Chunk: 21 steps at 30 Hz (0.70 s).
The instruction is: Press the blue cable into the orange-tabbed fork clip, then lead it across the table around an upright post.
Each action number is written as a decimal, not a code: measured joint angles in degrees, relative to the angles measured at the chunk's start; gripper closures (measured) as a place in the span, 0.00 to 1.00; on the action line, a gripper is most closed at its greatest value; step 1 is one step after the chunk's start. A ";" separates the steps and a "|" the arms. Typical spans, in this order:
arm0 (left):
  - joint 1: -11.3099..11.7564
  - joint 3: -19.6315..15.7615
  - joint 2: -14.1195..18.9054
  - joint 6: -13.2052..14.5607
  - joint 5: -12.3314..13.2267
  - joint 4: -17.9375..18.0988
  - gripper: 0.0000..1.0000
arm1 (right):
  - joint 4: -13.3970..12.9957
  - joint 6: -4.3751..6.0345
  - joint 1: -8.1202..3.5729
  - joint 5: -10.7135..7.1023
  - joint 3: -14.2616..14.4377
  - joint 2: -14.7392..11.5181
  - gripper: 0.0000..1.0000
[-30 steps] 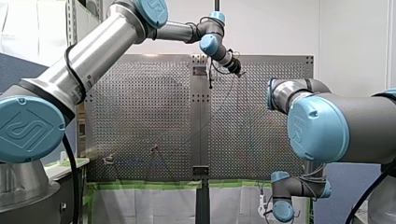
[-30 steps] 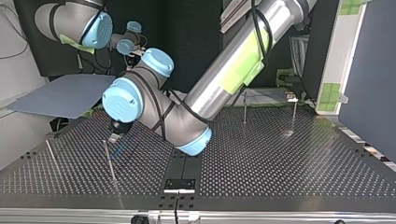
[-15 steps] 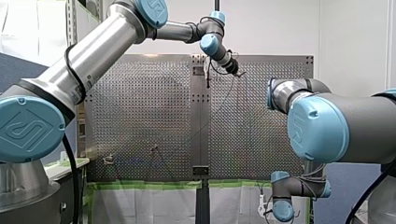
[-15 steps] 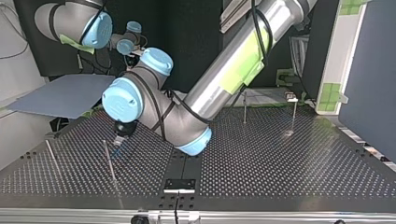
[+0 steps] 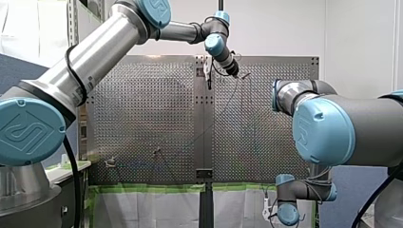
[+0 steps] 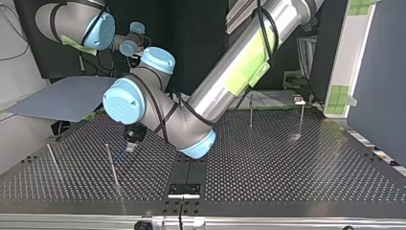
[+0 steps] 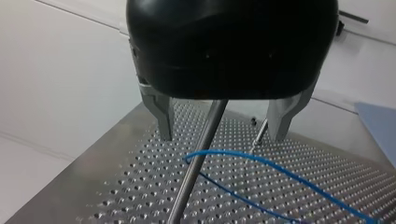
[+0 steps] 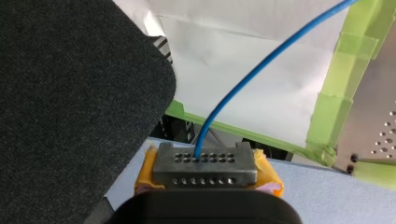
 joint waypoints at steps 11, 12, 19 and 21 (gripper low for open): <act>-0.07 -0.01 0.00 -0.01 -2.50 -0.19 0.02 | 0.15 0.00 0.02 0.00 -0.01 -0.08 1.00; -0.07 -0.02 0.00 -0.01 -2.50 -0.21 0.02 | 0.16 0.00 0.05 0.00 -0.01 -0.10 1.00; -0.19 -0.02 0.37 0.24 -2.94 -0.56 0.02 | 0.17 0.00 0.10 0.00 -0.01 -0.12 1.00; -0.49 -0.02 0.89 0.65 -3.64 -0.88 0.02 | 0.21 0.00 0.11 0.00 -0.01 -0.13 1.00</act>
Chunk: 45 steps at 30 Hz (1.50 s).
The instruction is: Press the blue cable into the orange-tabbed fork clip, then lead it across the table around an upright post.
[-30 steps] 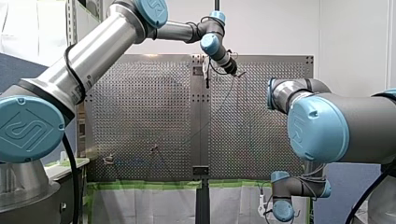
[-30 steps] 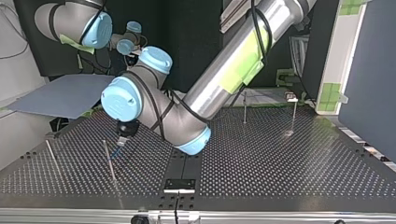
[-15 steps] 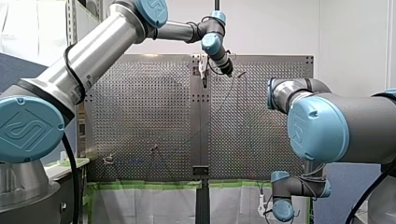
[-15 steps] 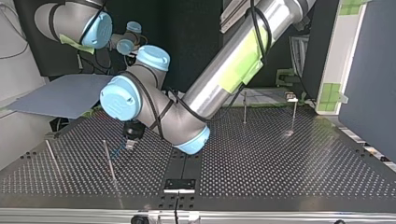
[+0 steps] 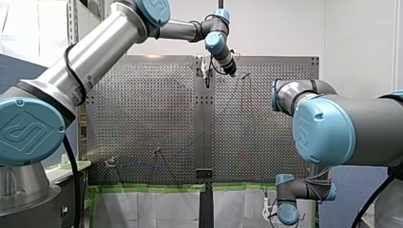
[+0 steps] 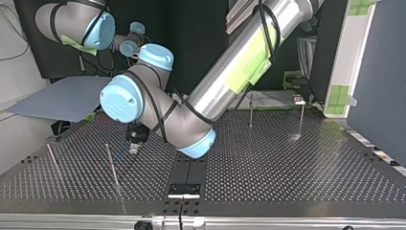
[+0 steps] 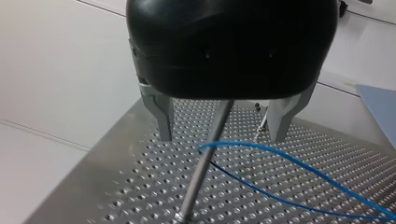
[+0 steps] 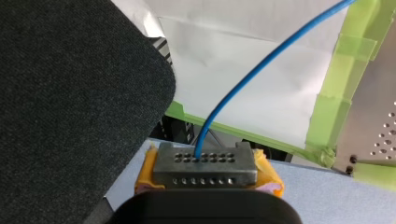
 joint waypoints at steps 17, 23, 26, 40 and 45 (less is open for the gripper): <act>-4.79 -6.27 7.50 -1.23 -7.60 3.99 0.02 | 0.42 -0.16 0.14 -0.42 0.01 -0.57 1.00; -3.55 -9.30 10.50 -4.07 -7.25 6.98 0.02 | 0.99 -0.25 0.41 -0.52 0.03 -1.22 1.00; -2.86 -10.78 11.98 -5.53 -6.24 8.45 0.02 | 1.07 -0.26 0.47 -0.51 0.04 -1.29 1.00; -2.42 -17.75 18.96 -12.50 -5.25 15.44 0.02 | 1.05 -0.26 0.51 -0.53 0.02 -1.42 1.00; -2.29 -19.99 21.19 -14.74 -5.31 17.66 0.02 | 1.05 -0.26 0.51 -0.53 0.04 -1.47 1.00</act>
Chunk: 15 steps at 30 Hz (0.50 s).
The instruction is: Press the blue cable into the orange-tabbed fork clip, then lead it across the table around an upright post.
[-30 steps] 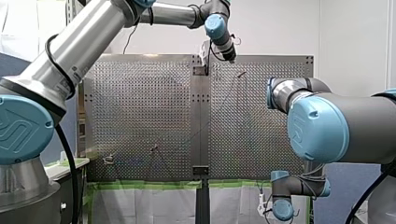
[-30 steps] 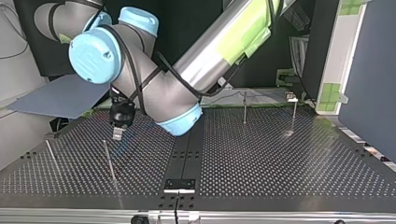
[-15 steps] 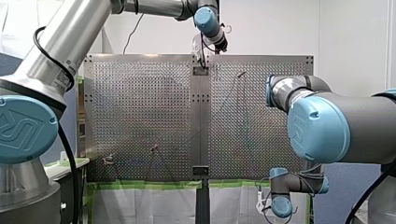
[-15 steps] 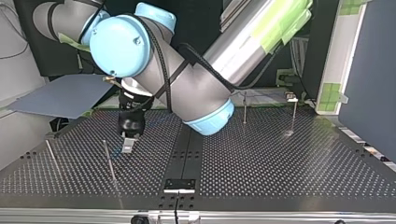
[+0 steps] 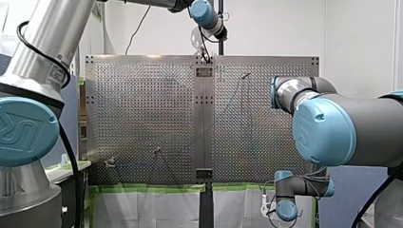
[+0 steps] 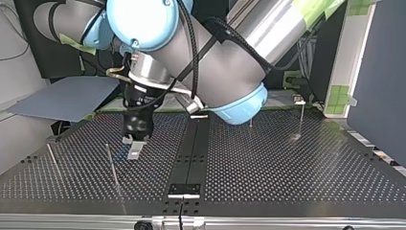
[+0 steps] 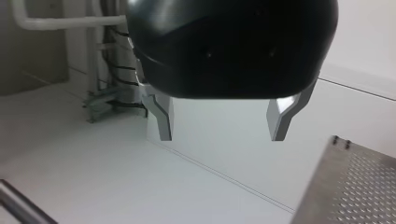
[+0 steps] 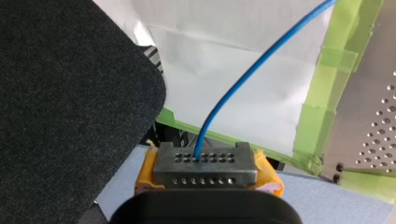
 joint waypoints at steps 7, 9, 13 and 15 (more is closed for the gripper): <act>0.06 -3.46 3.46 -3.15 0.12 3.46 0.02 | 0.05 0.00 0.03 -0.05 0.02 -0.05 1.00; 0.09 -4.44 4.45 -3.51 -0.01 4.49 0.02 | 0.06 0.00 0.09 -0.07 0.01 -0.09 1.00; 0.14 -6.56 6.56 -3.32 -0.80 6.61 0.02 | 0.07 -0.02 0.17 -0.07 0.00 -0.18 1.00; 0.11 -7.66 7.20 -2.95 -1.13 7.69 0.02 | 0.10 -0.05 0.23 -0.05 0.00 -0.23 1.00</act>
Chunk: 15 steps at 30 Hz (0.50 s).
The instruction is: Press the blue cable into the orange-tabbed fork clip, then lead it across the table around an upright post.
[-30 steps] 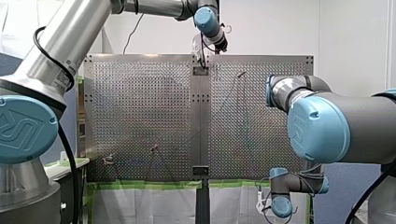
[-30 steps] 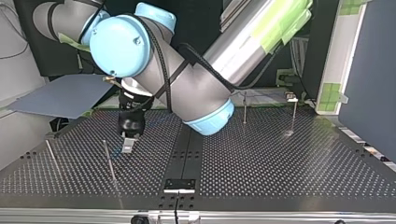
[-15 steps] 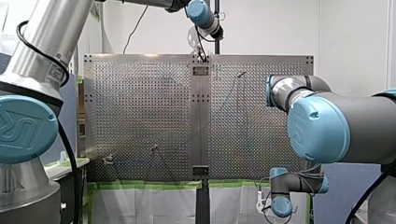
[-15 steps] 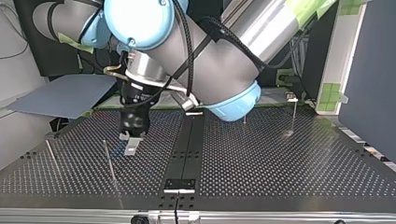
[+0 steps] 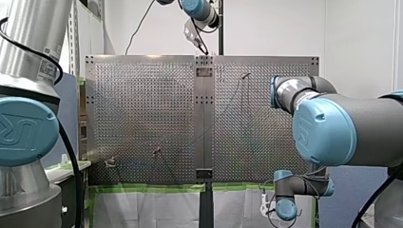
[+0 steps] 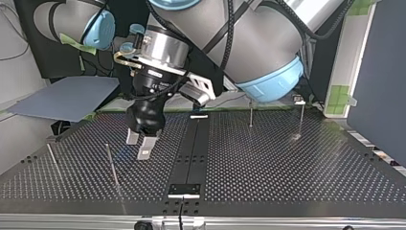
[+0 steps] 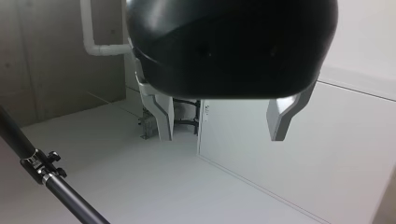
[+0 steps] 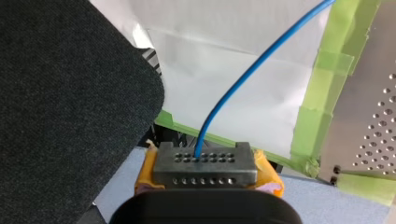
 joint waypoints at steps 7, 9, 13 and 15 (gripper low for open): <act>-0.27 -3.68 -2.35 0.09 -0.30 3.68 0.02 | 0.17 -0.03 0.10 0.03 -0.01 -0.13 1.00; -0.28 -4.82 -3.42 0.04 -0.29 4.79 0.02 | 0.20 -0.04 0.16 0.03 -0.01 -0.13 1.00; -0.28 -6.86 -5.18 0.28 -0.27 6.84 0.02 | 0.21 -0.04 0.23 0.04 -0.01 -0.20 1.00; -0.28 -7.92 -5.55 0.55 -0.29 7.93 0.02 | 0.22 -0.03 0.25 0.04 0.00 -0.24 1.00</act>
